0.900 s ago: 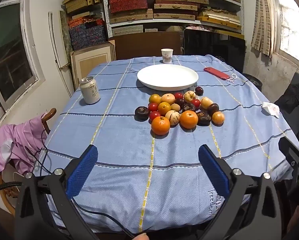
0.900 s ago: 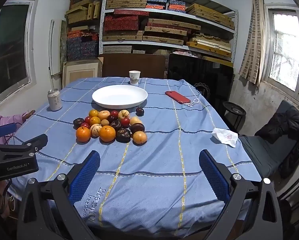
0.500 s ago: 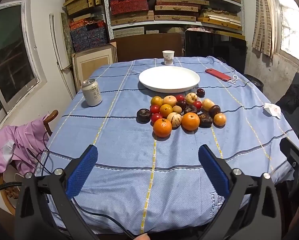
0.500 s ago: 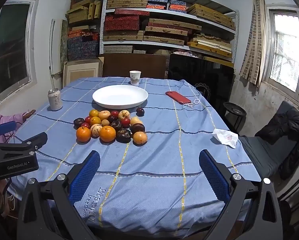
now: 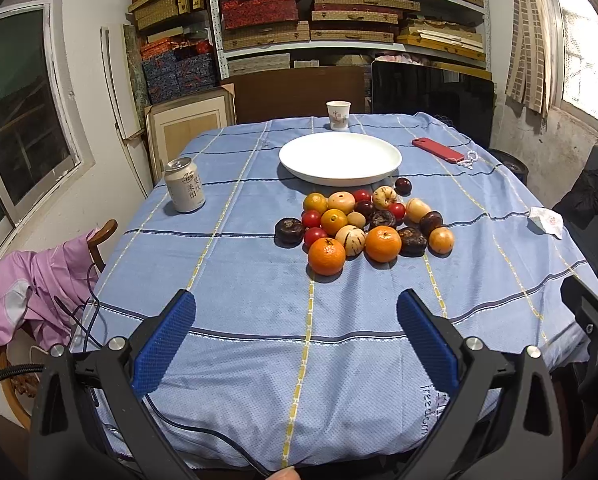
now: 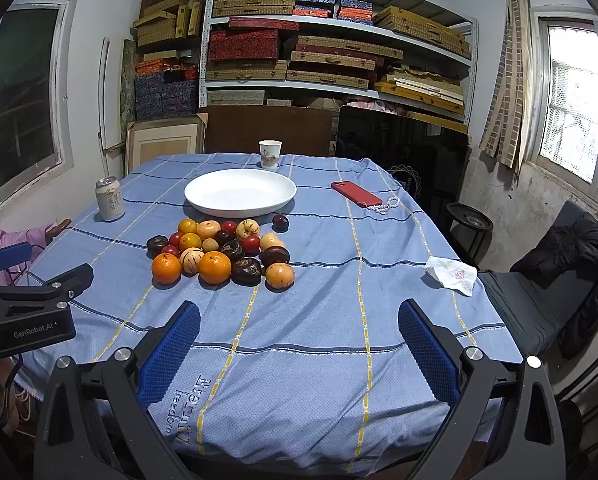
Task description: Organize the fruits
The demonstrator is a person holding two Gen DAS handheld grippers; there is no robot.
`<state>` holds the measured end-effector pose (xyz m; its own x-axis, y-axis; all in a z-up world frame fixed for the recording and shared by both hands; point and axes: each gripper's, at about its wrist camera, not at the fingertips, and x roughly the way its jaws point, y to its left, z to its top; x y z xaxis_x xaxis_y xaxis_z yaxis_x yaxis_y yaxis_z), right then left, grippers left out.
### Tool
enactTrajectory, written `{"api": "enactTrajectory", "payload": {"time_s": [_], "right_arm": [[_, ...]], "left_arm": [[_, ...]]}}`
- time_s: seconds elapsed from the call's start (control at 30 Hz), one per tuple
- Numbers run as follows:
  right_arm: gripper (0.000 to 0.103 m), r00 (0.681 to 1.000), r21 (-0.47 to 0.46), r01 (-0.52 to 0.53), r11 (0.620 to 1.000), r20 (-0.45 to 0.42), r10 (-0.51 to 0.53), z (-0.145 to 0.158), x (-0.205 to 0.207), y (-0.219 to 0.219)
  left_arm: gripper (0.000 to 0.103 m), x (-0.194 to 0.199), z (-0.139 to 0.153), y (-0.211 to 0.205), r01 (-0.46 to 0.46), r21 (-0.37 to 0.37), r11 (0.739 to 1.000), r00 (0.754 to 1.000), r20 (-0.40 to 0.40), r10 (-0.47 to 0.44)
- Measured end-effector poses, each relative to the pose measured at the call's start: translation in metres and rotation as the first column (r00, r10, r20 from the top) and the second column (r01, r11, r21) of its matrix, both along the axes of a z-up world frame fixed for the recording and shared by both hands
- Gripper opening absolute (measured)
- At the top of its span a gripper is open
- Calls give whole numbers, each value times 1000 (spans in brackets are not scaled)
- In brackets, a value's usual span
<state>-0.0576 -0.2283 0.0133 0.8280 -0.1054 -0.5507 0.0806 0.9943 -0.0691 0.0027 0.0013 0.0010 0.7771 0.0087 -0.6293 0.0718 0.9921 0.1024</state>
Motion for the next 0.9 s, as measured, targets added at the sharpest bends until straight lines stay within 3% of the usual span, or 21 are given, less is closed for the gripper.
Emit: {"api": "enactTrajectory", "payload": {"time_s": [0.9], "right_arm": [[100,999,11,-41,999,-7,41,-8,0,5]], "left_arm": [[99,1,-8,-4,13,2,1000,1000,-17,-13]]}}
